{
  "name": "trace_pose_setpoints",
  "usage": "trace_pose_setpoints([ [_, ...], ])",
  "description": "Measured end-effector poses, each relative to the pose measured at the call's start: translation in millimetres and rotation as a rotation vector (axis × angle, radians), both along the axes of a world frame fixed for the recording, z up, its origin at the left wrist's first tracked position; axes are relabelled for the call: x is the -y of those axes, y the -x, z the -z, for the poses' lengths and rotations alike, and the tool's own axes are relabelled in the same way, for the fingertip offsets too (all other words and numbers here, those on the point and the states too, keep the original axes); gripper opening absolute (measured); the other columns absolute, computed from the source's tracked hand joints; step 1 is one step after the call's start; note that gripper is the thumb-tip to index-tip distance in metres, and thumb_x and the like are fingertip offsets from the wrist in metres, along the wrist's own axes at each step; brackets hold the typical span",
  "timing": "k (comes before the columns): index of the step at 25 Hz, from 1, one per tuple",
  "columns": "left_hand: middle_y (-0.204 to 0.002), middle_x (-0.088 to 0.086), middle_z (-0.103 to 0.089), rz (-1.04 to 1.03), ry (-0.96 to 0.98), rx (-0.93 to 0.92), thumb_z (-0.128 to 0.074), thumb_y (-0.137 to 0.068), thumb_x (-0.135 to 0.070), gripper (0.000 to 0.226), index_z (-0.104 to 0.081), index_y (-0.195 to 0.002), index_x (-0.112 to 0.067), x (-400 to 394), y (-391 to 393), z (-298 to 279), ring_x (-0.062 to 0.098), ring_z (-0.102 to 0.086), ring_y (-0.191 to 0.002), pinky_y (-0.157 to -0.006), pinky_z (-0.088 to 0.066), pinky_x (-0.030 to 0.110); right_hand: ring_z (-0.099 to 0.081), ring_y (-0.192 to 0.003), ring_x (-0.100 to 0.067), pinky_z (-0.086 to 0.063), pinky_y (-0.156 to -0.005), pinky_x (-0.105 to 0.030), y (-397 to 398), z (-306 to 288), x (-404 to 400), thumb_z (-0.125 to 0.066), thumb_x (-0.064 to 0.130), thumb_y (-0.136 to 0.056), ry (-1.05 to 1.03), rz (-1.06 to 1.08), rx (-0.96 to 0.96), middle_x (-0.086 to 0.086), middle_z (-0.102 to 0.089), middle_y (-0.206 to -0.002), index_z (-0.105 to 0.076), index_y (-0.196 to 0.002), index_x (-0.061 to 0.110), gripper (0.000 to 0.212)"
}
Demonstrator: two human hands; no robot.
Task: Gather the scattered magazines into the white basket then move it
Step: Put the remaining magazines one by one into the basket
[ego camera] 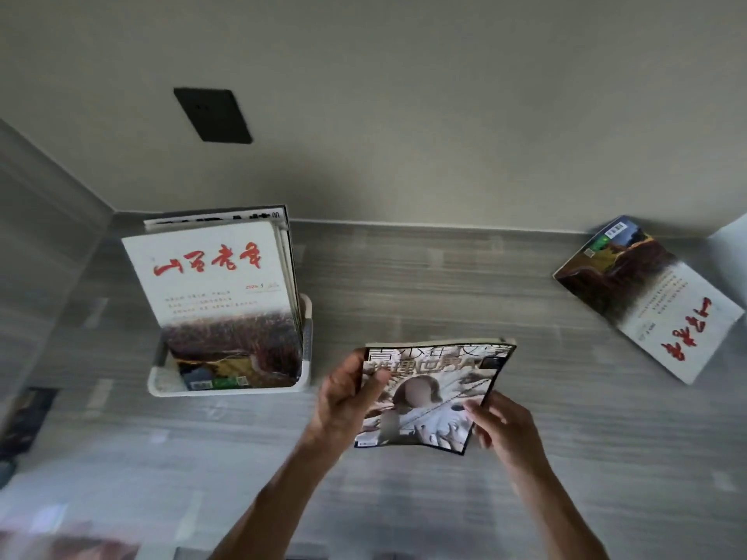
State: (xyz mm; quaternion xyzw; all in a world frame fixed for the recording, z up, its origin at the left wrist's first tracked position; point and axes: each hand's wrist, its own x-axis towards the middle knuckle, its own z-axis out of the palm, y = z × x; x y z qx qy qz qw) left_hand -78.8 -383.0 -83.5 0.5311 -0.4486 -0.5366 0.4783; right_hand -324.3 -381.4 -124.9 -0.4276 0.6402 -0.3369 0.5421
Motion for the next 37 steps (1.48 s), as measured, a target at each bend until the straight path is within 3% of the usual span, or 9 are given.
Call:
trace_pose_setpoints([
  [4, -0.088, -0.002, -0.075, -0.07, -0.044, 0.388, -0.057, -0.094, -0.013, 0.015, -0.069, -0.101, -0.02, -27.5, -23.9, 10.0, 0.014, -0.072, -0.082, -0.07, -0.058, 0.039, -0.067, -0.068, -0.023, -0.053, -0.065, -0.036, -25.1, -10.6, 9.3, -0.062, 0.002, -0.091, 0.02, -0.024, 0.045, -0.003, -0.075, -0.073, -0.069, -0.08, 0.016, 0.019],
  [6, -0.087, -0.003, -0.075, -0.164, -0.036, 0.436, -0.056, -0.094, -0.009, 0.018, -0.069, -0.103, -0.018, -33.5, -31.3, 9.8, 0.014, -0.071, -0.081, -0.068, -0.058, 0.041, -0.068, -0.064, -0.02, -0.055, -0.061, -0.029, -44.4, -21.3, 14.6, -0.059, 0.005, -0.092, 0.053, -0.034, 0.063, -0.003, -0.075, -0.072, -0.067, -0.076, 0.015, 0.021],
  [11, -0.068, -0.002, -0.068, -0.42, 0.143, 0.504, -0.06, -0.087, -0.024, 0.015, -0.068, -0.093, -0.014, -15.4, -110.2, -38.5, 0.008, -0.063, -0.06, -0.052, -0.05, 0.028, -0.069, -0.063, -0.017, -0.056, -0.056, -0.021, -120.0, -83.0, 49.0, -0.063, 0.019, -0.088, 0.242, -0.057, 0.212, -0.008, -0.073, -0.078, -0.061, -0.085, 0.01, 0.009],
  [18, -0.08, -0.022, -0.073, -0.509, 0.172, 0.528, -0.058, -0.091, 0.001, 0.033, -0.072, -0.097, -0.028, 11.0, -247.6, -71.1, -0.007, -0.067, -0.072, -0.061, -0.051, 0.012, -0.064, -0.06, -0.026, -0.047, -0.043, -0.02, -279.2, -98.2, 84.2, -0.061, 0.001, -0.091, 0.142, -0.132, 0.241, -0.023, -0.071, -0.082, -0.065, -0.08, 0.011, 0.016],
  [20, -0.086, -0.025, -0.074, -0.489, 0.114, 0.507, -0.056, -0.09, 0.003, 0.043, -0.07, -0.093, -0.038, 14.3, -261.3, -55.0, -0.006, -0.07, -0.078, -0.059, -0.051, 0.009, -0.064, -0.056, -0.019, -0.051, -0.046, -0.022, -293.9, -80.6, 86.9, -0.063, 0.002, -0.089, 0.104, -0.104, 0.159, -0.013, -0.07, -0.072, -0.069, -0.077, 0.012, 0.016],
  [26, -0.111, 0.012, -0.065, -0.585, -0.271, 0.743, -0.059, -0.087, -0.005, 0.022, -0.068, -0.106, -0.013, 4.1, -278.3, -6.8, 0.031, -0.067, -0.095, -0.074, -0.049, 0.031, -0.067, -0.054, -0.01, -0.05, -0.048, -0.027, -306.7, -50.7, 78.8, -0.063, -0.003, -0.081, 0.068, -0.096, 0.01, 0.003, -0.071, -0.064, -0.068, -0.076, 0.022, 0.026],
  [28, -0.118, 0.014, -0.056, -0.676, -0.126, 0.76, -0.064, -0.084, -0.005, 0.033, -0.06, -0.117, -0.009, -1.0, -266.9, -12.5, 0.034, -0.064, -0.096, -0.076, -0.053, 0.037, -0.067, -0.06, -0.021, -0.052, -0.055, -0.035, -293.2, -52.4, 70.8, -0.067, -0.001, -0.079, 0.059, -0.023, 0.002, -0.001, -0.072, -0.077, -0.067, -0.084, 0.024, 0.025],
  [32, -0.12, -0.001, -0.056, -0.442, 0.149, 0.66, -0.06, -0.083, -0.01, 0.046, -0.052, -0.127, -0.021, 9.4, -193.1, -34.4, 0.013, -0.058, -0.097, -0.075, -0.051, 0.027, -0.067, -0.08, -0.024, -0.056, -0.072, -0.044, -226.5, -55.6, 53.9, -0.067, 0.003, -0.082, -0.034, 0.079, -0.091, -0.002, -0.071, -0.092, -0.067, -0.085, 0.024, 0.021],
  [37, -0.127, 0.0, -0.056, 0.112, 0.099, 0.433, -0.067, -0.086, -0.015, 0.052, -0.048, -0.135, -0.018, 24.2, -50.6, -39.4, 0.014, -0.058, -0.101, -0.074, -0.042, 0.007, -0.062, -0.06, -0.017, -0.047, -0.05, -0.023, -98.0, -55.7, 22.1, -0.067, 0.004, -0.083, -0.164, 0.274, -0.047, -0.006, -0.068, -0.073, -0.068, -0.079, 0.021, 0.017],
])
